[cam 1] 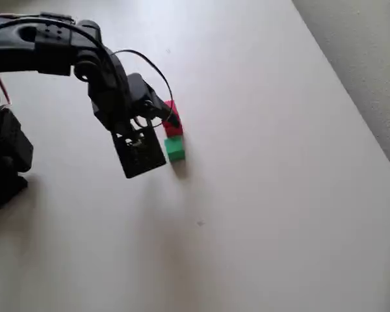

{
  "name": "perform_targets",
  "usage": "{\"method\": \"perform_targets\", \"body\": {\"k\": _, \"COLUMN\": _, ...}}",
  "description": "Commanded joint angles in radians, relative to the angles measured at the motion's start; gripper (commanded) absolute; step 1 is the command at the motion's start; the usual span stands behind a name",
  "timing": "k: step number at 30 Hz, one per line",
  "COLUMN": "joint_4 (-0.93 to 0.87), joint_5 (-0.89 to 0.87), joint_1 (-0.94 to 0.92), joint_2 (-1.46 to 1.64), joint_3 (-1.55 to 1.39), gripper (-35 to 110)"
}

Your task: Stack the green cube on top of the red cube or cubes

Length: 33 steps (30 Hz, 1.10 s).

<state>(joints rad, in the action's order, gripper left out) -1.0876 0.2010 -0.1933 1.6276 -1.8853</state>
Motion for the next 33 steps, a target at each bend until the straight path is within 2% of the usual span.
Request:
{"method": "perform_targets", "body": {"k": 1, "joint_4": 0.029, "joint_5": 0.021, "joint_1": -0.018, "joint_2": -0.023, "joint_3": 0.074, "gripper": 27}}
{"method": "perform_targets", "body": {"k": 13, "joint_4": 0.060, "joint_5": 0.049, "joint_1": -0.063, "joint_2": -0.187, "joint_3": 0.173, "gripper": 23}}
{"method": "perform_targets", "body": {"k": 17, "joint_4": 0.060, "joint_5": 0.051, "joint_1": -0.064, "joint_2": -0.218, "joint_3": 0.202, "gripper": 18}}
{"method": "perform_targets", "body": {"k": 21, "joint_4": 0.054, "joint_5": 0.051, "joint_1": -0.064, "joint_2": -0.225, "joint_3": 0.224, "gripper": 7}}
{"method": "perform_targets", "body": {"k": 27, "joint_4": -0.006, "joint_5": 0.048, "joint_1": -0.061, "joint_2": -0.219, "joint_3": 0.282, "gripper": -2}}
{"method": "perform_targets", "body": {"k": 33, "joint_4": -0.112, "joint_5": 0.041, "joint_1": -0.054, "joint_2": -0.167, "joint_3": 0.365, "gripper": -2}}
